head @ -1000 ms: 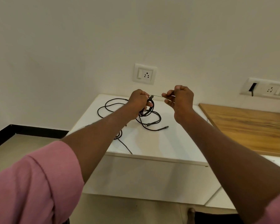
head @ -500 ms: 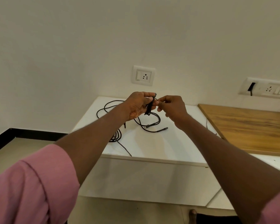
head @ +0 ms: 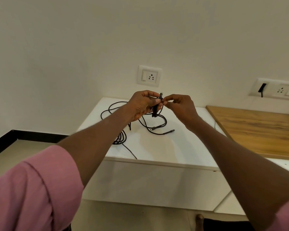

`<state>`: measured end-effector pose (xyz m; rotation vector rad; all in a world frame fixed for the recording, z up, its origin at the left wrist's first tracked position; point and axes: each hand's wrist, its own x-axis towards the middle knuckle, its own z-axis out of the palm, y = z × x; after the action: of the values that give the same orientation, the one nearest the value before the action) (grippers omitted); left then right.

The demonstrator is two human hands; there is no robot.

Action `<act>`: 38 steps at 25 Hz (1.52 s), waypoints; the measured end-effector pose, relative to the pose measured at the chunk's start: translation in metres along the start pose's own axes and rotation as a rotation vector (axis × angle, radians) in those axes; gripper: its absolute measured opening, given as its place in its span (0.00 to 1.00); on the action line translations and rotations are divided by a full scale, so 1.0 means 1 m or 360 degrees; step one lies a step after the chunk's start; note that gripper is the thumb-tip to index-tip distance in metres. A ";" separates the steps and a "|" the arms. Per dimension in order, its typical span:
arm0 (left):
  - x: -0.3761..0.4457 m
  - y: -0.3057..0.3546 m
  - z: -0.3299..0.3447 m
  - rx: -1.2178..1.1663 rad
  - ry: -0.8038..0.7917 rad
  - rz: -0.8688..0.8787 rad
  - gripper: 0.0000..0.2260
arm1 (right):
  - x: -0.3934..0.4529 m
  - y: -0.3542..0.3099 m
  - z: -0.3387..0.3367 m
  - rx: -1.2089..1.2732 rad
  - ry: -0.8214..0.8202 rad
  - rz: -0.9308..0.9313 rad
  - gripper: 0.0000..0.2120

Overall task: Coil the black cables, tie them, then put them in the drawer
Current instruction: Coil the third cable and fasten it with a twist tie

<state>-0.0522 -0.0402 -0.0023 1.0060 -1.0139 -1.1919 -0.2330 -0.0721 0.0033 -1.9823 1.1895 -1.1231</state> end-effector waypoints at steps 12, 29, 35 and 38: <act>0.001 0.009 0.008 0.0028 0.0069 -0.0189 0.11 | 0.001 0.000 0.004 -0.0341 -0.0044 -0.0093 0.06; 0.004 0.023 0.001 0.0679 0.0224 -0.0108 0.15 | 0.001 -0.023 0.016 -0.0141 -0.0206 -0.0113 0.09; 0.001 0.031 -0.007 0.0697 0.0281 -0.0155 0.16 | -0.003 -0.031 0.018 0.0086 -0.0287 -0.0080 0.09; -0.001 0.032 -0.014 0.0789 0.0247 -0.0117 0.17 | -0.007 -0.034 0.019 0.0121 -0.0327 -0.0069 0.09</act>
<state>-0.0311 -0.0356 0.0255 1.5100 -1.1830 -0.9185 -0.2039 -0.0498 0.0180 -2.0188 0.9881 -0.9445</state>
